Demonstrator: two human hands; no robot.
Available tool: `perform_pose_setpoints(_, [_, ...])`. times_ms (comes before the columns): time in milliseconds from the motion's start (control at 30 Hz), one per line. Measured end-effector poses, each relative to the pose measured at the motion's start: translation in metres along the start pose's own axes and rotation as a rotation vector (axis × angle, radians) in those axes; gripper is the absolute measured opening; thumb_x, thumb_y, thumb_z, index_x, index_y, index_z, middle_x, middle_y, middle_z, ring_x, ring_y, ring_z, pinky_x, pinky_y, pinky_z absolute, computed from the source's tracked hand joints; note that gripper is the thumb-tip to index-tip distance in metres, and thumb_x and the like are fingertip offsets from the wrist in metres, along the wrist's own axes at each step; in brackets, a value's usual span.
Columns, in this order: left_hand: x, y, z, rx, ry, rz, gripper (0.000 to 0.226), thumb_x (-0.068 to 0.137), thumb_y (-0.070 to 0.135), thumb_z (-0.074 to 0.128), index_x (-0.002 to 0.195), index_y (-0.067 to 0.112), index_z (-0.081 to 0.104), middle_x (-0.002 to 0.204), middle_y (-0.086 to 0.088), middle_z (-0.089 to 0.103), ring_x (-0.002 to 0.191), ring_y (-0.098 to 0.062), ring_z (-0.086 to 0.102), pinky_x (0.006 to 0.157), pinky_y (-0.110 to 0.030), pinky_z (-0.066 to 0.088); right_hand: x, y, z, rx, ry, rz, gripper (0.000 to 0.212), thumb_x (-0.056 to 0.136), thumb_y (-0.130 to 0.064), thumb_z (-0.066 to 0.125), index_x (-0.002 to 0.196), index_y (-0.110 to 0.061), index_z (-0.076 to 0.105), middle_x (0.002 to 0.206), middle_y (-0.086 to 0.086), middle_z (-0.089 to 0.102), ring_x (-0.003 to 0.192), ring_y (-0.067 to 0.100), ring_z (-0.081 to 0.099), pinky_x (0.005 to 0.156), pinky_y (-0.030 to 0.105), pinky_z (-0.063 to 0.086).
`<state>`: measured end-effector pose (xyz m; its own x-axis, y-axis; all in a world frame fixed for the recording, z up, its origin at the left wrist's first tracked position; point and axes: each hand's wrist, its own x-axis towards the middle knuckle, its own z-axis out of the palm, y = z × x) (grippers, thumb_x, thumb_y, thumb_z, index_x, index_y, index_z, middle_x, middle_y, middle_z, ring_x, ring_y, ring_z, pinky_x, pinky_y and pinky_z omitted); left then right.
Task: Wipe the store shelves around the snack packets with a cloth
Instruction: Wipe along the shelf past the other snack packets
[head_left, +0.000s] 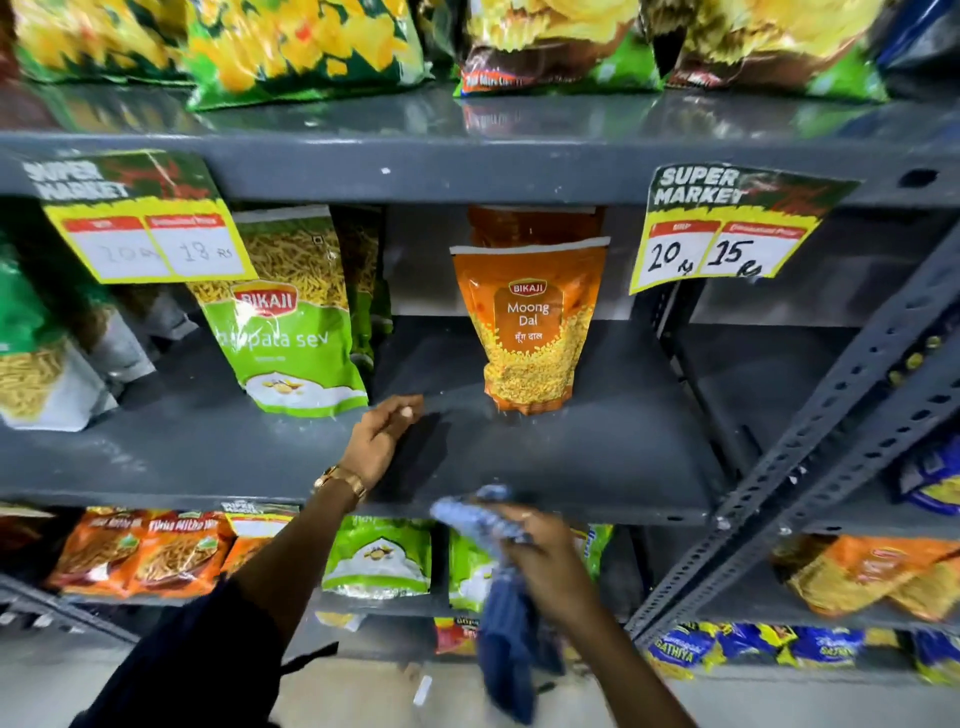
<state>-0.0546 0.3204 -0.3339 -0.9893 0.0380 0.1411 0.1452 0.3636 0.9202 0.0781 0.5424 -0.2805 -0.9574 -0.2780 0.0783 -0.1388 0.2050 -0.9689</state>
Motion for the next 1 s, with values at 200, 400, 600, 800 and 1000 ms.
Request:
perform_pose_setpoints(200, [-0.042, -0.027, -0.076, 0.550, -0.070, 0.199, 0.043, 0.087, 0.039, 0.033, 0.113, 0.019, 0.061, 0.113, -0.003, 0.068, 0.100, -0.018, 0.063, 0.084, -0.028, 0.046, 0.036, 0.040, -0.070, -0.295, 0.460, 0.157, 0.032, 0.081, -0.011, 0.047, 0.106, -0.006, 0.065, 0.103, 0.004, 0.072, 0.101, 0.020, 0.064, 0.087, 0.023, 0.046])
perform_pose_setpoints(400, [-0.053, -0.061, -0.138, 0.644, -0.013, 0.098, 0.041, 0.084, 0.022, 0.042, 0.117, 0.003, 0.056, 0.129, -0.022, 0.055, 0.121, -0.035, 0.051, 0.105, -0.031, 0.032, 0.077, 0.069, -0.009, -0.682, 0.383, 0.178, 0.051, 0.070, 0.011, 0.048, 0.118, -0.004, 0.058, 0.125, 0.023, 0.059, 0.118, 0.037, 0.052, 0.105, 0.043, 0.039])
perform_pose_setpoints(600, [-0.042, -0.073, -0.147, 0.503, -0.164, 0.020, 0.057, 0.083, 0.026, 0.036, 0.135, 0.004, 0.039, 0.149, -0.018, 0.027, 0.140, -0.024, 0.013, 0.112, -0.032, 0.000, 0.107, 0.043, 0.102, -0.640, 0.181, 0.102, 0.053, 0.069, 0.006, 0.045, 0.120, -0.005, 0.057, 0.128, 0.019, 0.058, 0.121, 0.032, 0.050, 0.109, 0.039, 0.036])
perform_pose_setpoints(800, [-0.041, -0.086, -0.155, 0.510, -0.224, 0.063, 0.055, 0.086, 0.026, 0.034, 0.138, 0.006, 0.034, 0.151, -0.017, 0.022, 0.141, -0.025, 0.009, 0.113, -0.034, -0.001, 0.108, 0.011, 0.166, -0.432, 0.073, 0.041, 0.037, 0.077, 0.010, 0.051, 0.108, -0.003, 0.064, 0.114, 0.015, 0.067, 0.106, 0.021, 0.059, 0.090, 0.019, 0.036])
perform_pose_setpoints(1000, [-0.040, -0.089, -0.156, 0.487, -0.229, 0.062, 0.053, 0.086, 0.025, 0.035, 0.137, 0.009, 0.037, 0.151, -0.015, 0.023, 0.142, -0.027, 0.012, 0.114, -0.033, -0.002, 0.086, -0.011, 0.125, 0.065, 0.081, 0.271, 0.028, 0.077, 0.000, 0.061, 0.105, -0.001, 0.062, 0.077, -0.007, 0.070, 0.066, -0.005, 0.061, 0.060, 0.005, 0.045])
